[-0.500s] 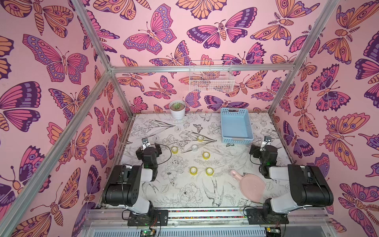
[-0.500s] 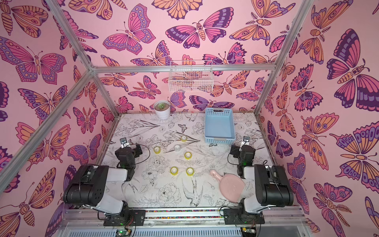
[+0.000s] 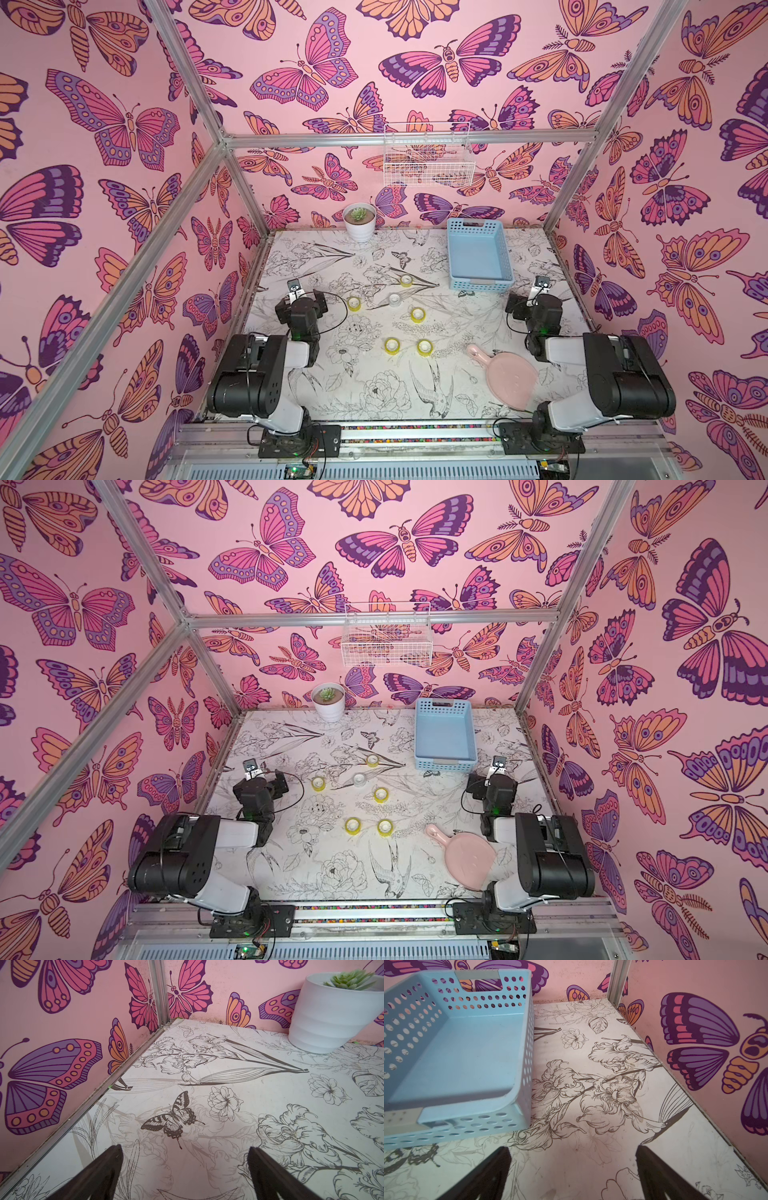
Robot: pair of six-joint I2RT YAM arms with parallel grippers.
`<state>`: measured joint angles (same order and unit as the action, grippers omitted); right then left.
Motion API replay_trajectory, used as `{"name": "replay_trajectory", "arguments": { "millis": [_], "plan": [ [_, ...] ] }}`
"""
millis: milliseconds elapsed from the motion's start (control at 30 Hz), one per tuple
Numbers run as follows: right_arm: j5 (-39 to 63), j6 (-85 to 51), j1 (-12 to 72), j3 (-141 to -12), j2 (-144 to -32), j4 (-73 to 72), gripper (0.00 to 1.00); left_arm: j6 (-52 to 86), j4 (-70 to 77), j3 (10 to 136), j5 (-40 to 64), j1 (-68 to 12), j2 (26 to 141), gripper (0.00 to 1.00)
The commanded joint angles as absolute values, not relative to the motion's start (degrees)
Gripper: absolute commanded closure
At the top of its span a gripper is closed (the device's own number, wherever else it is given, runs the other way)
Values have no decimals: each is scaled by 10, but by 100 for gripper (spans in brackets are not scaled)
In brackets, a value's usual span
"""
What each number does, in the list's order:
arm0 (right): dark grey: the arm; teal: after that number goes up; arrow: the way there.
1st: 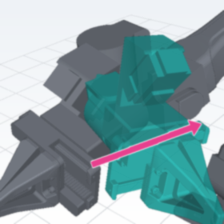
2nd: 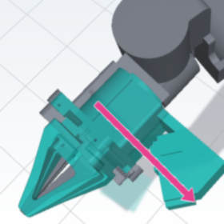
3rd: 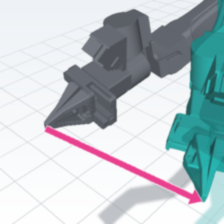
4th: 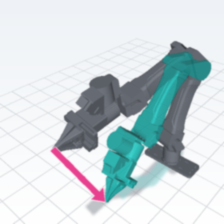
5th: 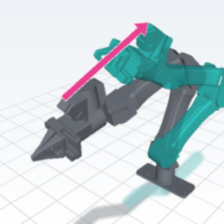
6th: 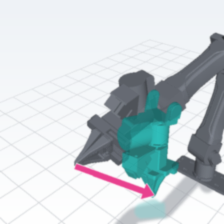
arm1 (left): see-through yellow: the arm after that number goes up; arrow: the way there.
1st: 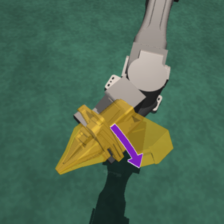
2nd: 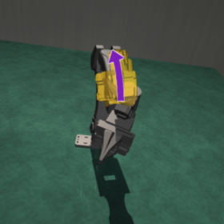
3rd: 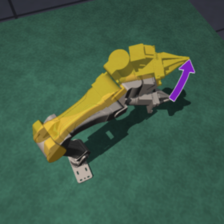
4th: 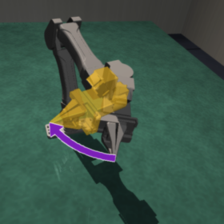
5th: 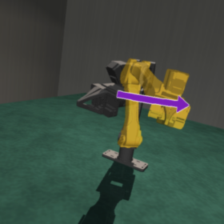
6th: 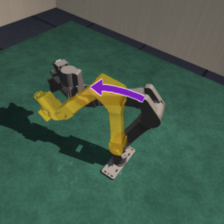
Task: Put the transparent tape into the storage box
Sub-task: Pick up the storage box at the center of the board.
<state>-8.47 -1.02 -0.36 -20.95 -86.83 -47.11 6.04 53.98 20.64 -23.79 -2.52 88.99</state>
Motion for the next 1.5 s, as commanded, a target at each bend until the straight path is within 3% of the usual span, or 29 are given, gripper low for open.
{"name": "replay_trajectory", "arguments": {
  "millis": [0, 667, 867, 1100, 1233, 1400, 1467],
  "plan": [
    [-79, -4, -7, -224, -861, -469, 1, 61, 538, 207, -236, -22, 890, 0],
    [-97, -9, -6, -239, -841, -438, 1, 52, 548, 200, -221, -21, 882, 0],
    [-79, -31, -6, -314, -762, -222, 1, 37, 444, 234, -223, -34, 828, 0],
    [-7, -184, -6, -397, -705, 14, 1, 42, 301, 290, -202, -41, 742, 0],
    [27, -227, 11, -480, -729, 139, 1, 25, 192, 362, -141, -45, 734, 0],
    [-76, -288, 71, -634, -798, 313, 1, 113, 174, 399, -174, -47, 703, 0],
    [-26, -335, 68, -655, -815, 312, 1, 129, 174, 404, -145, -47, 693, 0]
  ]
}}
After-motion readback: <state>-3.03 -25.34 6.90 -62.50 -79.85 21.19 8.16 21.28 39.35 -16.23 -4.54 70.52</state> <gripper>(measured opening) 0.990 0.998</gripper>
